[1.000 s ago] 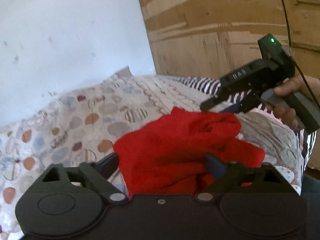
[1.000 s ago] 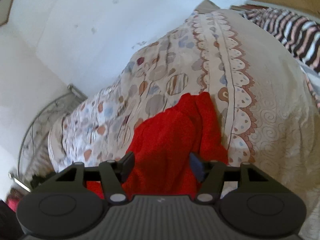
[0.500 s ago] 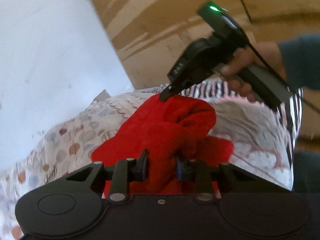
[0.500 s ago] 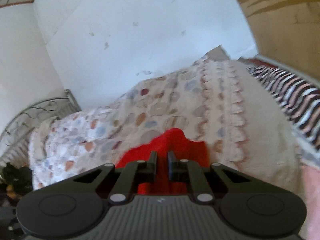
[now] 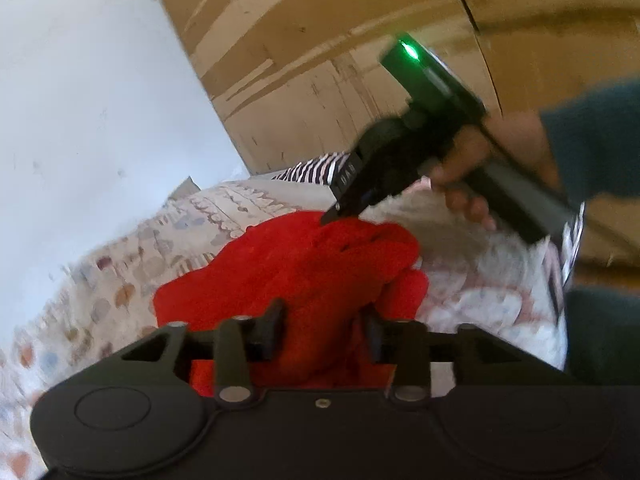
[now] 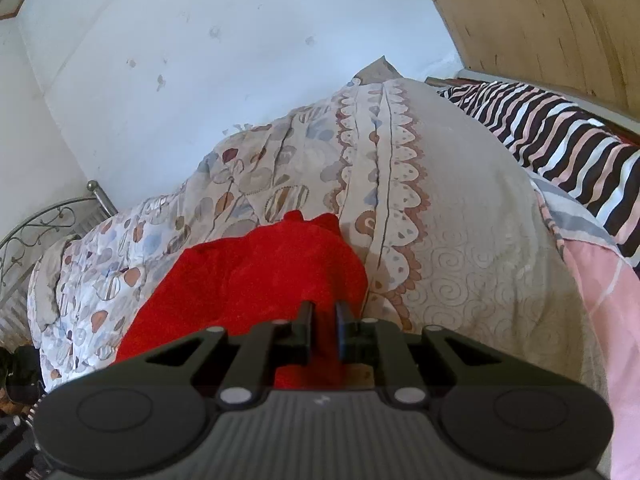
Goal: Fold small clothes
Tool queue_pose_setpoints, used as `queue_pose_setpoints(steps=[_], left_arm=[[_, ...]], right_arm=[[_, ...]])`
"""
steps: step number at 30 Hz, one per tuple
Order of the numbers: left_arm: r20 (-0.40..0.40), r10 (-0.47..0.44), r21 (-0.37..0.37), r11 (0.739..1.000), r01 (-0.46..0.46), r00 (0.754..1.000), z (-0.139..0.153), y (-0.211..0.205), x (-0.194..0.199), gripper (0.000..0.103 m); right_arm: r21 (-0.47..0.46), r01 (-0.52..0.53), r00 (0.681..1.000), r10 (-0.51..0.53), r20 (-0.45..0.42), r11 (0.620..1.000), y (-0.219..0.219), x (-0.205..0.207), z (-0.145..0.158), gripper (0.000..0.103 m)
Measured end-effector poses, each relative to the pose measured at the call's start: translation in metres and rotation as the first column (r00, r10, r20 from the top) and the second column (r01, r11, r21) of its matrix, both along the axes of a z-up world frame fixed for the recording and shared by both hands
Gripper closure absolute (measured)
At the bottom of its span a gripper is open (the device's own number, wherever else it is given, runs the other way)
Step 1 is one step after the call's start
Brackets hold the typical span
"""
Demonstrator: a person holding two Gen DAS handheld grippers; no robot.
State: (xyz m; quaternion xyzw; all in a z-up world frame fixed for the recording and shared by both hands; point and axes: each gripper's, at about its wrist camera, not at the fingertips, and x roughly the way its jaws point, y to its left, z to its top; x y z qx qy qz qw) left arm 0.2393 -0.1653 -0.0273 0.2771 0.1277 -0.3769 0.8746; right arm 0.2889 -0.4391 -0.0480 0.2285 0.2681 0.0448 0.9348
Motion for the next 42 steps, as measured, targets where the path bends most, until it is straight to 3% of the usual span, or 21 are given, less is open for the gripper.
queue_pose_setpoints(steps=[5,7,10,12,15,17,18,21,24,28,31,35,42], left_arm=[[-0.172,0.009,-0.214,0.976,-0.046,0.985,0.026,0.033,0.009,0.030],[-0.233,0.033,-0.298,0.949,-0.103,0.972,0.035,0.050,0.014,0.024],[-0.331,0.115,-0.386,0.889,-0.246,0.937,0.044,0.074,0.027,0.014],[-0.405,0.191,-0.420,0.830,-0.368,0.894,0.047,0.089,0.040,0.007],[-0.524,0.310,-0.393,0.739,-0.548,0.794,0.046,0.102,0.064,0.004],[-0.600,0.360,-0.332,0.700,-0.632,0.715,0.040,0.105,0.081,0.004],[-0.625,0.369,-0.310,0.692,-0.652,0.688,0.038,0.106,0.087,0.004],[-0.672,0.369,-0.281,0.675,-0.682,0.642,0.030,0.106,0.094,0.004],[-0.681,0.364,-0.264,0.687,-0.677,0.635,0.023,0.102,0.091,0.004],[-0.670,0.363,-0.270,0.694,-0.667,0.648,0.013,0.102,0.084,0.004],[-0.640,0.376,-0.249,0.724,-0.644,0.670,0.009,0.097,0.077,0.004],[-0.580,0.385,-0.229,0.768,-0.598,0.718,-0.001,0.084,0.062,0.003],[-0.576,0.391,-0.229,0.765,-0.601,0.718,-0.016,0.077,0.057,0.001]], right_arm=[[-0.088,-0.018,1.000,0.018,0.000,0.996,0.012,0.001,0.008,0.088],[-0.093,-0.017,1.000,0.017,0.001,0.996,0.014,0.001,0.009,0.087],[-0.093,0.006,1.000,-0.007,-0.004,0.996,0.016,-0.002,0.010,0.074],[-0.096,0.023,1.000,-0.024,0.000,0.995,0.016,-0.006,0.013,0.046],[-0.127,0.095,0.995,-0.094,0.010,0.987,0.024,-0.018,0.022,0.012],[-0.130,0.120,0.992,-0.114,0.048,0.984,0.033,-0.030,0.032,0.008],[-0.133,0.113,0.992,-0.103,0.075,0.985,0.040,-0.037,0.039,0.003],[-0.154,0.098,0.990,-0.081,0.117,0.983,0.062,-0.051,0.053,0.000],[-0.155,0.047,0.990,-0.025,0.142,0.987,0.084,-0.061,0.059,0.000],[-0.219,-0.016,0.995,0.037,0.095,0.976,0.104,-0.062,0.047,0.000],[-0.279,-0.031,0.998,0.044,0.042,0.960,0.111,-0.066,0.032,0.000],[-0.373,-0.034,0.999,0.039,0.006,0.927,0.118,-0.078,0.013,0.000],[-0.315,-0.004,1.000,0.000,-0.012,0.949,0.109,-0.090,-0.017,0.000]])
